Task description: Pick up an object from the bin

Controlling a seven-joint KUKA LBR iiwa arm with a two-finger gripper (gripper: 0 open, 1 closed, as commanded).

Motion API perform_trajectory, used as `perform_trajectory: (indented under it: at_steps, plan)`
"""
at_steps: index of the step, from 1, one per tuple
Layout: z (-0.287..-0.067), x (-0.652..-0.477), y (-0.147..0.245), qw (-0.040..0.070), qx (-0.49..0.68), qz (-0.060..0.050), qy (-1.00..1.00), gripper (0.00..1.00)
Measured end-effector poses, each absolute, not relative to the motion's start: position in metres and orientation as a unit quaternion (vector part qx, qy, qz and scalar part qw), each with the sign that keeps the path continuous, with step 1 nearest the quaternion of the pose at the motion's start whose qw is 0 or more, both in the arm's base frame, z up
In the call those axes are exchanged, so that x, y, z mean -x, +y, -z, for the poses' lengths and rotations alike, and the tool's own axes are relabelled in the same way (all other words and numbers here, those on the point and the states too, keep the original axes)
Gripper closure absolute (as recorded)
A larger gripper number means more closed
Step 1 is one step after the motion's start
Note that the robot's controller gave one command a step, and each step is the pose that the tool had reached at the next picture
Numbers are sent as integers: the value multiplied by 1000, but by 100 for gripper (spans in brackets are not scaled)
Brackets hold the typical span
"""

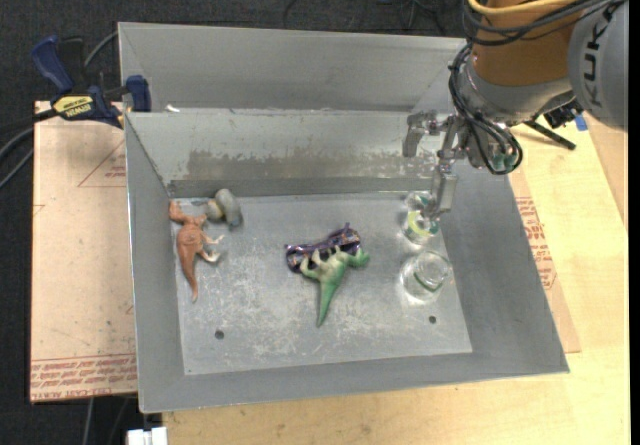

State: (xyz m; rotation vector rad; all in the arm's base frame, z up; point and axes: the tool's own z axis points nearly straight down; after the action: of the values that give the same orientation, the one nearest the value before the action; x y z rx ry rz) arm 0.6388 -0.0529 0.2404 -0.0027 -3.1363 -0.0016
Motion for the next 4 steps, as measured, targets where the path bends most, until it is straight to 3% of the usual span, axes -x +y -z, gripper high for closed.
perform_trajectory:
  at_steps: [1,2,3,4]
  plan:
    - [-246,-640,-53,-1,0,0,-1000,0]
    - [-156,-625,-11,0,-66,1,-998,0]
    - [-147,-648,-16,-4,4,0,-1000,0]
    - [-146,-647,-16,-4,3,0,-1000,0]
